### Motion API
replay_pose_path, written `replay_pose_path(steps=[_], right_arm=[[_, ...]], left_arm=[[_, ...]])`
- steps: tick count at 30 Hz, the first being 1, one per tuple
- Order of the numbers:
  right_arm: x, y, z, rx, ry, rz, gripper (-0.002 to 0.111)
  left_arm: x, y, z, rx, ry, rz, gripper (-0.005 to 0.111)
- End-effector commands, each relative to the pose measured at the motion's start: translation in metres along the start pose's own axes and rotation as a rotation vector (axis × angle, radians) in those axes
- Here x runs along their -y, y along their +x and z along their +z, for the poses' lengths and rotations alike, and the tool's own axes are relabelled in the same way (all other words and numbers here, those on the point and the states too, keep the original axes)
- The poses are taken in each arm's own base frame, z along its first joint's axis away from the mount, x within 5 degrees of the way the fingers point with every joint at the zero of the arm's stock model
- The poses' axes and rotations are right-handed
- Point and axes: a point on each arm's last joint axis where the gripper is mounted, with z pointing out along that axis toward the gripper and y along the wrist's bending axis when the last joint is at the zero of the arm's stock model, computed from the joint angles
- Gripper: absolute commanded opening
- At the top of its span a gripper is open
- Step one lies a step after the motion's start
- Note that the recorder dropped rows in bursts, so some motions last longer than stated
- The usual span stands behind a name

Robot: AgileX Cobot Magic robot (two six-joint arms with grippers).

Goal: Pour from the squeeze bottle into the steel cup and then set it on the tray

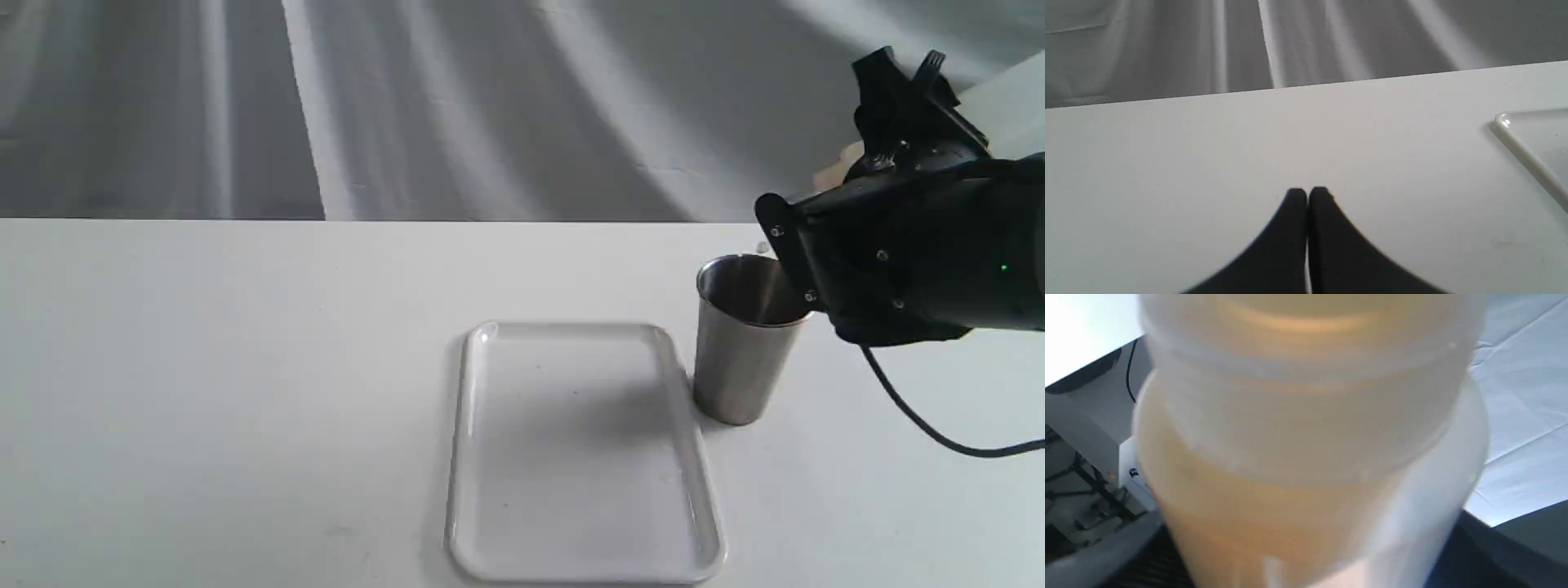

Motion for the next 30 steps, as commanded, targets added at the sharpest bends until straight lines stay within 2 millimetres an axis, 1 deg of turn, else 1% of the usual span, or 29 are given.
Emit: replay_pose_path(steps=[1,4,6,9,12,14,16,19,21,25,30], right_arm=[[0.009,0.009,-0.002,-0.036,0.045,0.153,0.017],[0.011,0.012,-0.003,-0.034,0.053,0.296,0.017],[0.010,0.016,-0.006,-0.029,0.054,0.358,0.017],[0.002,0.024,-0.011,-0.027,0.049,0.417,0.017],[-0.006,0.034,-0.019,-0.014,0.046,0.523,0.017],[-0.009,0.039,-0.023,0.003,0.045,0.656,0.017],[-0.009,0.045,-0.027,0.016,0.048,0.830,0.017],[-0.006,0.054,-0.031,0.024,0.062,1.086,0.017],[-0.004,0.058,-0.033,0.028,0.069,1.187,0.017],[-0.001,0.066,-0.037,0.036,0.083,1.314,0.017],[0.000,0.068,-0.038,0.040,0.087,1.382,0.017]], left_arm=[[0.000,0.001,0.000,0.006,-0.001,-0.006,0.000],[0.000,0.001,0.000,0.006,-0.001,-0.006,0.000],[0.000,0.001,0.000,0.006,-0.001,-0.004,0.000],[0.000,0.001,0.000,0.006,-0.001,-0.004,0.000],[0.000,0.001,0.000,0.006,-0.001,-0.004,0.000],[0.000,0.001,0.000,0.006,-0.001,-0.004,0.000],[0.000,0.001,0.000,0.006,-0.001,-0.004,0.000],[0.000,0.001,0.000,0.006,-0.001,-0.006,0.000],[0.000,0.001,0.000,0.006,-0.001,-0.004,0.000],[0.000,0.001,0.000,0.006,-0.001,-0.004,0.000],[0.000,0.001,0.000,0.006,-0.001,-0.004,0.000]])
